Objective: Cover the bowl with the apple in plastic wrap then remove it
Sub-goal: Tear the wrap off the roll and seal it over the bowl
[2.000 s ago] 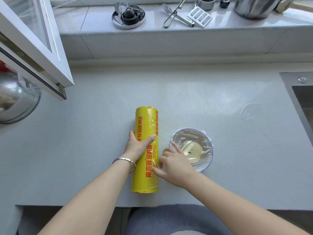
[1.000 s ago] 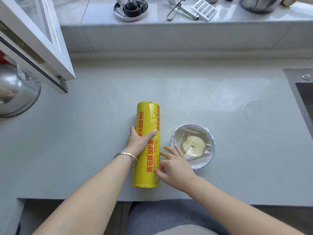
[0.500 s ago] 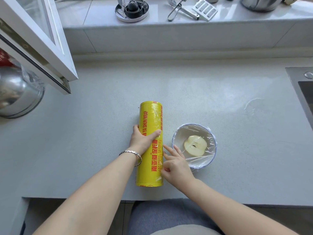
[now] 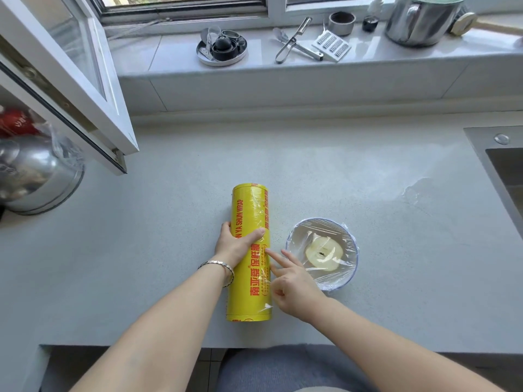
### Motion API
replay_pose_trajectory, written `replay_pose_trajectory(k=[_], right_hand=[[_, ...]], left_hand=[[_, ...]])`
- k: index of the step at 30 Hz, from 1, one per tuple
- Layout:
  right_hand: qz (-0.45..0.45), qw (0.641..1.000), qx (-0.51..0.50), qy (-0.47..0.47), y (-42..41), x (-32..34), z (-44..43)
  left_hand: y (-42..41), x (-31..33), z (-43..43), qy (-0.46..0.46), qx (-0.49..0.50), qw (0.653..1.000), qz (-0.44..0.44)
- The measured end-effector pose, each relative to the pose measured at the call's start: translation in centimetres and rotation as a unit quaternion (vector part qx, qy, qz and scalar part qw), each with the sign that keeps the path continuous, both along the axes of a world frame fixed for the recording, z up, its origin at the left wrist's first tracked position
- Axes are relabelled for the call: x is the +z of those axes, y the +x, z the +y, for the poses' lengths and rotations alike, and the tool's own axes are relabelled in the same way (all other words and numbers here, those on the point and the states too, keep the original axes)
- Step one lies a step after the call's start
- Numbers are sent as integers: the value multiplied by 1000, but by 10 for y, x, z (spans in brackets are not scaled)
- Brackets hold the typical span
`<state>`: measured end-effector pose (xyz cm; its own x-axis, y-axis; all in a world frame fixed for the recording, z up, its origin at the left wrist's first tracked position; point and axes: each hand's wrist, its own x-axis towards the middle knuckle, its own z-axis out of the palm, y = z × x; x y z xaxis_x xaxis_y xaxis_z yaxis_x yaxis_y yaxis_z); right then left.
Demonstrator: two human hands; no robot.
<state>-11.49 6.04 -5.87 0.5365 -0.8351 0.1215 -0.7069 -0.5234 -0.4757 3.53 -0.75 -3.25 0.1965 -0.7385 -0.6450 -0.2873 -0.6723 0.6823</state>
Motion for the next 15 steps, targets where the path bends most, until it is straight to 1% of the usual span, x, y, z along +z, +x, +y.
replay_pose_trajectory(k=[2,4,5,7,9,13,15], right_hand=[[5,997,0,71,-3,6,-4],[0,983,-10,181,-9,20,-9],[-14,975,-19,220,-11,28,-9],[-26,963,-38,265,-11,44,-8],[4,960,-45,276,-2,55,-7],[144,954,-67,254,20,58,-7],[167,952,-64,248,25,56,-8]], left_hand=[[-1,0,2,-4,15,1000,-1],[-4,-1,3,-14,33,999,-14],[-4,-1,4,-18,42,999,-21],[-5,-2,4,-23,59,998,-31],[-4,-3,4,-23,71,996,-37],[3,-6,7,-22,106,994,-30],[10,-7,7,-22,134,990,-22]])
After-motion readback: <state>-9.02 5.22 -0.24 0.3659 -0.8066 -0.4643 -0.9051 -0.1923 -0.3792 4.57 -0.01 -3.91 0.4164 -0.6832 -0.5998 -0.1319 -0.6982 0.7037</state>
